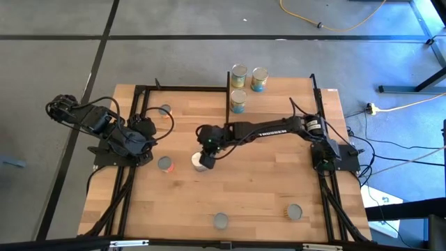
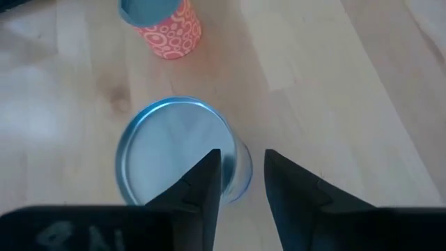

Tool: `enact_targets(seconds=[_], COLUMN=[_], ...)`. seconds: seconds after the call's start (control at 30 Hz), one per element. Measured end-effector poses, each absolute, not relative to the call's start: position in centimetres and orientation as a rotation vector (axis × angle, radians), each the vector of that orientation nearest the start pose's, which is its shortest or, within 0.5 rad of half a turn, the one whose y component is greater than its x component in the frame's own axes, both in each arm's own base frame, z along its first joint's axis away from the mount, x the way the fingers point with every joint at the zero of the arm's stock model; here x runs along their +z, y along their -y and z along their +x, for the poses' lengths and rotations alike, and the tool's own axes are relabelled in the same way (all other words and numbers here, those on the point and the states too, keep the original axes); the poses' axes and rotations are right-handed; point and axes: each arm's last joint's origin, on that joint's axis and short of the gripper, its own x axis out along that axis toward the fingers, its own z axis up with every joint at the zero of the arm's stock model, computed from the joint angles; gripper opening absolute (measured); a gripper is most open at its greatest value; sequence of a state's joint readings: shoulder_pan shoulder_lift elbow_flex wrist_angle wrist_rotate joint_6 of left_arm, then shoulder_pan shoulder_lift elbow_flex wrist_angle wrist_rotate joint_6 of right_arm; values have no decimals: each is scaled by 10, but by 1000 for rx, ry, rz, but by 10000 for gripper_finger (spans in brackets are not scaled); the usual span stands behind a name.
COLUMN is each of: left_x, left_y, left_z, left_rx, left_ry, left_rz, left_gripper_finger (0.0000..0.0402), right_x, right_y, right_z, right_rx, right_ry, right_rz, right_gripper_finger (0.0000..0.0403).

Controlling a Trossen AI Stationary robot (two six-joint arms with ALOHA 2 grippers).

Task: Pick and place cans onto a shelf
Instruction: Put the canned peas on the shelf

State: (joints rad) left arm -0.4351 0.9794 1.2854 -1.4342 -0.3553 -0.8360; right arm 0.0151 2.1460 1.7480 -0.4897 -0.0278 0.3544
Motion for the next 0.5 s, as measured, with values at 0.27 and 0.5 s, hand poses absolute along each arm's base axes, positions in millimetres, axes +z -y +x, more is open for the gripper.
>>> enact_targets(seconds=[0.27, 0.5], left_x=[368, 368], left_y=[45, 45], left_z=[121, 121], left_rx=[356, 356], left_ry=[-977, -978], left_rz=[-325, -325], left_gripper_finger=[47, 47], right_x=[200, 199], right_y=[-8, -7], right_z=[476, 477], right_rx=[-101, -102], right_ry=[-903, -900], right_rz=[321, 322], right_gripper_finger=[113, 113])
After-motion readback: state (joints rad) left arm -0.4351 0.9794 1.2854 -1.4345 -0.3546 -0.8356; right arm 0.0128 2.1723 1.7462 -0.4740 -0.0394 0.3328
